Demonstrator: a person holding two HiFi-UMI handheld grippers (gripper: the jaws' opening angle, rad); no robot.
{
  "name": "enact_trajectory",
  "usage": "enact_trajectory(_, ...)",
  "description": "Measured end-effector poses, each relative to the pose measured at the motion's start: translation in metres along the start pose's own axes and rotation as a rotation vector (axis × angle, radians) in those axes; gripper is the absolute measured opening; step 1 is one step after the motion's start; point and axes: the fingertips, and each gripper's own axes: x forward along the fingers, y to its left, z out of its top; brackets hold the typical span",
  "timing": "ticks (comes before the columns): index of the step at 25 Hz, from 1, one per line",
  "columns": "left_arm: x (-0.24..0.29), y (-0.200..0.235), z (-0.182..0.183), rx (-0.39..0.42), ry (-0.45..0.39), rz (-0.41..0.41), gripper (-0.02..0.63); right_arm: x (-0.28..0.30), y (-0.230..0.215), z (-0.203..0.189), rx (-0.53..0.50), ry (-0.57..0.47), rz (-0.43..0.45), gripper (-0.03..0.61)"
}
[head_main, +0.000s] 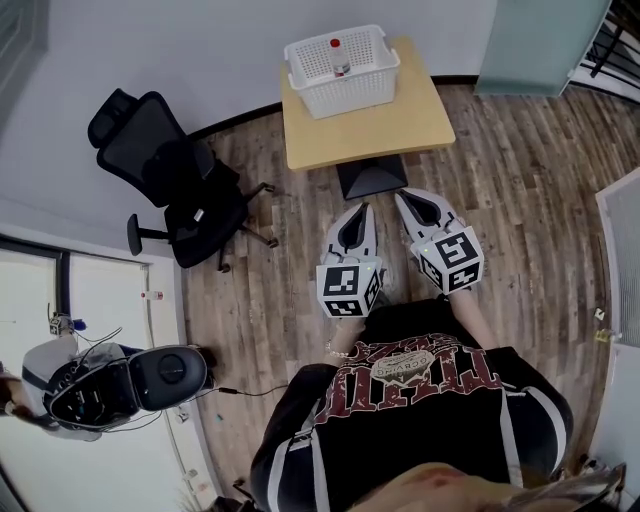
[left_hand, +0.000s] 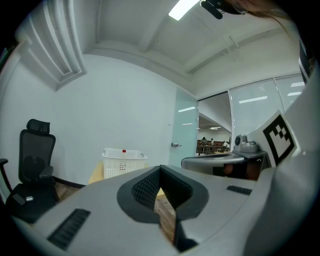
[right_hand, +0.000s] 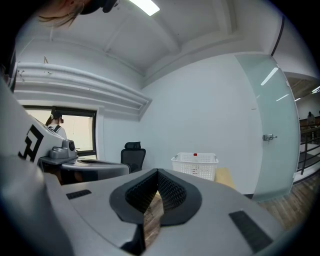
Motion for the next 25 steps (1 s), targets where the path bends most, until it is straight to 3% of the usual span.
enact_trajectory(25, 0.056, 0.078, 0.016, 0.021, 0.029, -0.109, 0.028, 0.088, -0.014, 0.01, 0.026, -0.005, -0.116, 0.017)
